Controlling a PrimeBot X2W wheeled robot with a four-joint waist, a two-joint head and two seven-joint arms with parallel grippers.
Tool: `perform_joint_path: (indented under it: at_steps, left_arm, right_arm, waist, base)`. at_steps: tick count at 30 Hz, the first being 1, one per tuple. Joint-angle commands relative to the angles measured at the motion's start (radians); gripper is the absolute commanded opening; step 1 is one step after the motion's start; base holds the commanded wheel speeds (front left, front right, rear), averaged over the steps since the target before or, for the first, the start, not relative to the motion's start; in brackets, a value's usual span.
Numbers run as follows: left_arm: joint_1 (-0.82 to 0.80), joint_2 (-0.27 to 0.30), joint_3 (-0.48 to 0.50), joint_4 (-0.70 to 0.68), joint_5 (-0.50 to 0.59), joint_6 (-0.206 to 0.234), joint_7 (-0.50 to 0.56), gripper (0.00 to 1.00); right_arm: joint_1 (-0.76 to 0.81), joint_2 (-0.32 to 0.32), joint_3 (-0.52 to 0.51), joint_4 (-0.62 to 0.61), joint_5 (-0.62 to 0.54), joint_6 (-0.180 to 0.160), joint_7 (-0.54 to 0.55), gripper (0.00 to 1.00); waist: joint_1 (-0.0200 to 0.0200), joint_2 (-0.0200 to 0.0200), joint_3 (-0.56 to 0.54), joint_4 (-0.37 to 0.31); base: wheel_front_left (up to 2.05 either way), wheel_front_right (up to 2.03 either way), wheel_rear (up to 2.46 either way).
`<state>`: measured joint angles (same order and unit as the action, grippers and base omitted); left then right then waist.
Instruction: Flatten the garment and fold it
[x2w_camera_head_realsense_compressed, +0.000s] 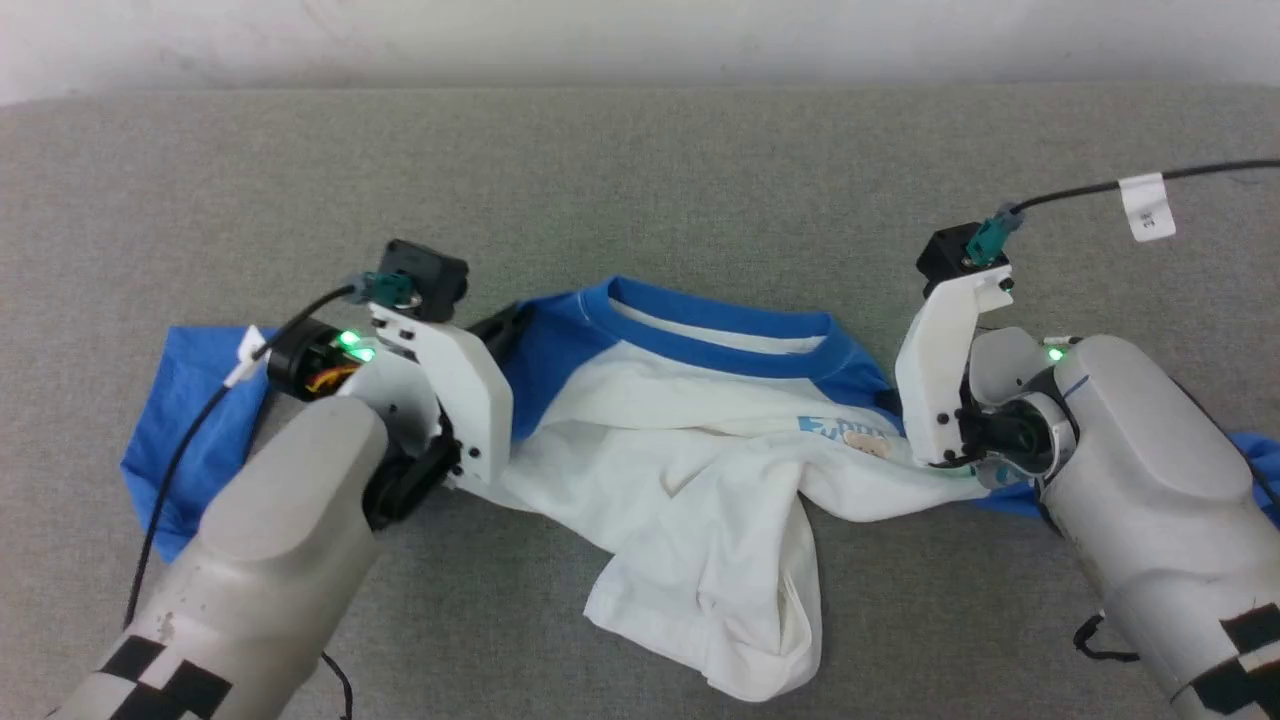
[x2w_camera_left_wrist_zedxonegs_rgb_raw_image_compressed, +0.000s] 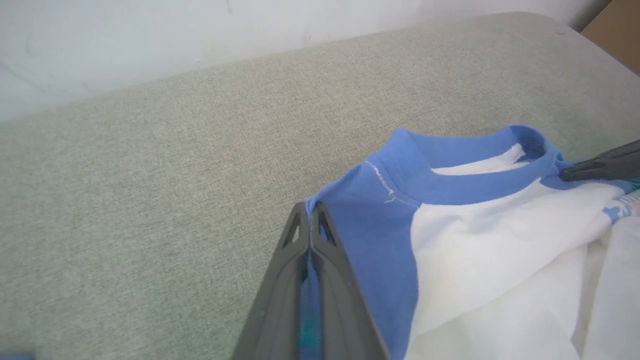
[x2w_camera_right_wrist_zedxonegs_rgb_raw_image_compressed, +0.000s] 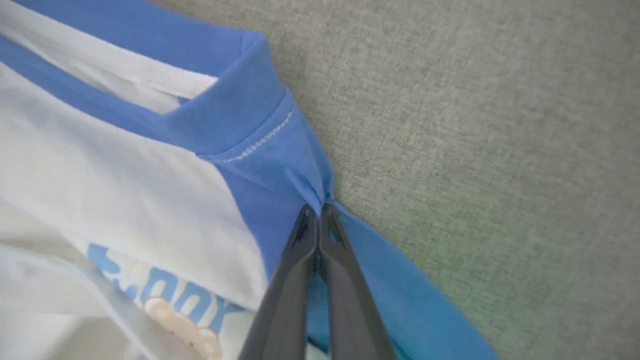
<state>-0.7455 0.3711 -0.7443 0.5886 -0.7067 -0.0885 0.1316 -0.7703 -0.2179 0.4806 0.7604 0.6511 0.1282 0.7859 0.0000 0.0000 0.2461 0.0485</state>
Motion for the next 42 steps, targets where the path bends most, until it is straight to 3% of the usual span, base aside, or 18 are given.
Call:
perform_joint_path:
  at_steps: [1,7,12,19,26,35,42]
  left_arm:
    - [-0.014,0.014,0.012,-0.006,-0.005,0.001,-0.025,0.00]
    - [-0.084,0.059,0.073,-0.033,0.015,0.044,-0.119,0.00]
    - [-0.226,0.083,0.126,-0.031,0.043,0.065,-0.184,0.00]
    - [-0.489,0.101,0.155,0.097,0.110,0.058,-0.263,0.00]
    - [-0.717,0.117,0.190,0.244,0.170,0.081,-0.370,0.00]
    - [-0.795,0.097,0.204,0.321,0.202,0.043,-0.392,0.00]
    - [-0.637,0.059,0.277,0.287,0.182,0.015,-0.393,0.00]
  right_arm:
    - [0.051,0.019,0.018,0.002,0.014,0.003,-0.026,0.00]
    - [-0.032,-0.031,-0.032,-0.117,0.006,0.003,-0.263,0.00]
    - [-0.149,-0.045,-0.123,-0.145,-0.062,0.003,-0.434,0.00]
    - [-0.393,-0.003,-0.236,-0.071,-0.200,0.003,-0.628,0.00]
    - [-0.635,0.050,-0.279,0.048,-0.340,0.003,-0.854,0.00]
    - [-0.743,0.101,-0.207,0.171,-0.375,0.003,-0.958,0.00]
    - [-0.661,0.122,-0.065,0.260,-0.291,0.003,-0.939,0.00]
  waist:
    - [0.0000,0.0000,-0.020,-0.007]
    - [0.0000,0.0000,-0.079,-0.008]
    - [0.0000,0.0000,-0.081,-0.007]
    - [0.0000,0.0000,-0.019,-0.033]
    - [0.0000,0.0000,0.044,-0.070]
    - [0.0000,0.0000,0.120,-0.072]
    - [0.0000,0.0000,0.144,-0.049]
  base:
    - [0.00,0.00,0.00]
    - [0.00,0.00,0.00]
    - [0.00,0.00,0.00]
    - [0.00,0.00,0.00]
    - [0.00,0.00,0.00]
    - [0.00,0.00,0.00]
    - [0.00,0.00,0.00]
